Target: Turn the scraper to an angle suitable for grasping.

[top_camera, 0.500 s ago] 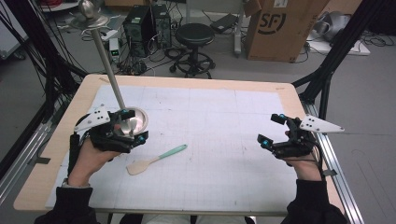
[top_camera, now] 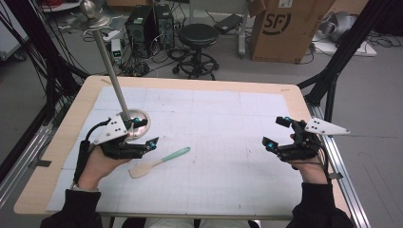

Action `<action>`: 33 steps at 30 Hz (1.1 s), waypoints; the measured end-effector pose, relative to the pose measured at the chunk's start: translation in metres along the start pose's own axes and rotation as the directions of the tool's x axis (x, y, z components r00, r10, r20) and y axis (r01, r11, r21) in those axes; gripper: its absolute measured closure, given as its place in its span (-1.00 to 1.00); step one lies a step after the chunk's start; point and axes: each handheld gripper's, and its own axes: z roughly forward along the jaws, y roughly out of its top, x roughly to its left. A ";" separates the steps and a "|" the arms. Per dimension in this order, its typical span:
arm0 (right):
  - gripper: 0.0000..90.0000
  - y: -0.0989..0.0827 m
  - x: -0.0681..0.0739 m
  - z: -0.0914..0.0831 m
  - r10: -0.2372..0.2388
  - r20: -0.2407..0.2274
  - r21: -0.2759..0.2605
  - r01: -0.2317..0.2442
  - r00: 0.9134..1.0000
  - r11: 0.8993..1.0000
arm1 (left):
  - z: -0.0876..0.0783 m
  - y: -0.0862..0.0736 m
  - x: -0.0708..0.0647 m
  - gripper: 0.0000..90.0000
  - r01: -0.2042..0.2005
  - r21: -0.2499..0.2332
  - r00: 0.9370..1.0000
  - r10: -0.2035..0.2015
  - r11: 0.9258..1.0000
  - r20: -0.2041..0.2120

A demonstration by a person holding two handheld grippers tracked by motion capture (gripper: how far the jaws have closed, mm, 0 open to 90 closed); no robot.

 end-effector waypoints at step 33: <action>-0.99 -0.004 0.001 0.001 0.017 -0.002 0.023 -0.017 1.000 1.000 | 0.075 -0.054 0.002 1.00 0.195 0.326 0.975 -0.218 0.925 0.036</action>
